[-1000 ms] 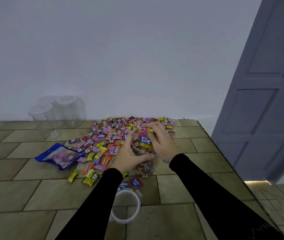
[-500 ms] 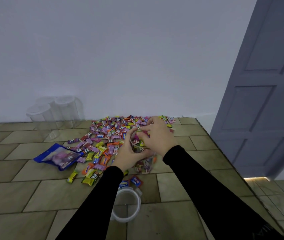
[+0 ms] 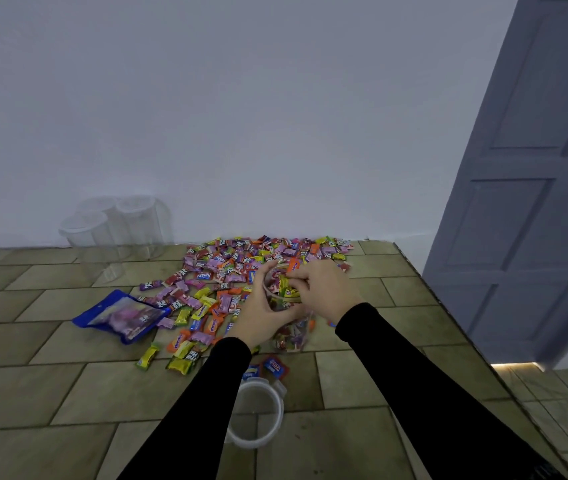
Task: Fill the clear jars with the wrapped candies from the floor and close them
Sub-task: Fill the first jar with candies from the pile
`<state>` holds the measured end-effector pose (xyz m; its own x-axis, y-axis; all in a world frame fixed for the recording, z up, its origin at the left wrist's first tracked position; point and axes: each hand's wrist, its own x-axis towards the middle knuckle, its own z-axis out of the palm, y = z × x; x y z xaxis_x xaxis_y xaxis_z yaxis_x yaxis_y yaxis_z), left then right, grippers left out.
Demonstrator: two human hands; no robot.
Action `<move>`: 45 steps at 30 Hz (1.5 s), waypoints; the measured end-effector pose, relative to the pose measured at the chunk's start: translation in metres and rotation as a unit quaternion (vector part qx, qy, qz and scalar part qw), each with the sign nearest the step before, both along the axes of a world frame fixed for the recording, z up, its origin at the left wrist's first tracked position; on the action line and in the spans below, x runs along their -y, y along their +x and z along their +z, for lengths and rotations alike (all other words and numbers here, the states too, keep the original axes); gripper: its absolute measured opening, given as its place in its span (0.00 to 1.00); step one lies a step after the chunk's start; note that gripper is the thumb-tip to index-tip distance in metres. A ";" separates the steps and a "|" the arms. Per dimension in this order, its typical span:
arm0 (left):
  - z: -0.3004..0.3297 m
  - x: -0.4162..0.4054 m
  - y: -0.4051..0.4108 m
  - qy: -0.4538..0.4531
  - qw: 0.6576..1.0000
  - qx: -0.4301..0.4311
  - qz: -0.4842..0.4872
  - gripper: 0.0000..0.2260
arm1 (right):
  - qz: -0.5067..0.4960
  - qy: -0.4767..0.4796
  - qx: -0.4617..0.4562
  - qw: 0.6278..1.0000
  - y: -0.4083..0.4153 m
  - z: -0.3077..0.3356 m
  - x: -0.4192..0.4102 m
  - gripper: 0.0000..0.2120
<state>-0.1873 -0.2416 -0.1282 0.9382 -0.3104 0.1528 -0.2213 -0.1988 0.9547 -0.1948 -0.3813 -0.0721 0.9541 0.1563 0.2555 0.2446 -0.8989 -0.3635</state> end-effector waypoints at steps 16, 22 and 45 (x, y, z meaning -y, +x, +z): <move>0.012 -0.033 -0.009 0.173 0.983 -0.020 0.065 0.37 | 0.055 0.333 0.011 0.941 -0.009 -0.061 0.016 0.51; 0.004 -0.048 -0.019 0.520 0.850 -0.082 0.019 0.11 | -0.013 0.426 -0.042 0.904 -0.009 -0.085 -0.009 0.49; -0.039 -0.042 -0.030 0.512 0.859 0.020 0.009 0.07 | 0.013 0.414 0.004 0.910 0.001 -0.085 0.002 0.43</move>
<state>-0.2173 -0.1997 -0.1669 0.9448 -0.2863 -0.1596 -0.2376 -0.9335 0.2684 -0.1943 -0.3831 -0.1573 0.9503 -0.0701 0.3034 0.2682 -0.3110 -0.9118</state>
